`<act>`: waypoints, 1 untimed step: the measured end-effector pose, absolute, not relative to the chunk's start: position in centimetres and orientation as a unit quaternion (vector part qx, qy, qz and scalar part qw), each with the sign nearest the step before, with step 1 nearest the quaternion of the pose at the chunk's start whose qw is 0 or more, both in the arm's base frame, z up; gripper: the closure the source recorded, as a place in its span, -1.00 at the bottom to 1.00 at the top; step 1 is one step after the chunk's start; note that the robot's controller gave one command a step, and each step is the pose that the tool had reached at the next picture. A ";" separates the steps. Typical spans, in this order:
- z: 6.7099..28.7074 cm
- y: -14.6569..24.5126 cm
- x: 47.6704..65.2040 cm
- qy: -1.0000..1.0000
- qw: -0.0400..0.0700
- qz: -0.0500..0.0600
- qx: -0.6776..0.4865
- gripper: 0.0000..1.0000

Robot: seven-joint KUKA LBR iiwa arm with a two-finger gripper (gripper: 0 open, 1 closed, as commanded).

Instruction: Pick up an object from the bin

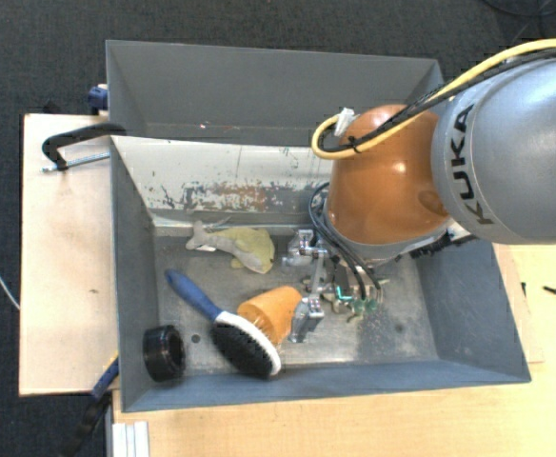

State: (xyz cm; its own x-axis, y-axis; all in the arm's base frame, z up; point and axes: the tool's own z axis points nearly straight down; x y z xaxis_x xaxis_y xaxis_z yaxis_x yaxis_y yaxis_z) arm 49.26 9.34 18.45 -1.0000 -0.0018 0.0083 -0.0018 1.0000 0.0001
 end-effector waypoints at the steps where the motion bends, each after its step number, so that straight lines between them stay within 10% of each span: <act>1: 7.0 5.0 52.8 -1.000 -0.002 -0.001 0.005 -1.00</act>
Offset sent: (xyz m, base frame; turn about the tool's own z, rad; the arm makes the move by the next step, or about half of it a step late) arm 0.0329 -0.0426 -0.1145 -0.0102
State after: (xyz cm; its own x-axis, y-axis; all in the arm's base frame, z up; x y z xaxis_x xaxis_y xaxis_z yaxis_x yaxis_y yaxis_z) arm 52.78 5.04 6.98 -0.9999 -0.0097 -0.0049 -0.0097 1.0000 0.0014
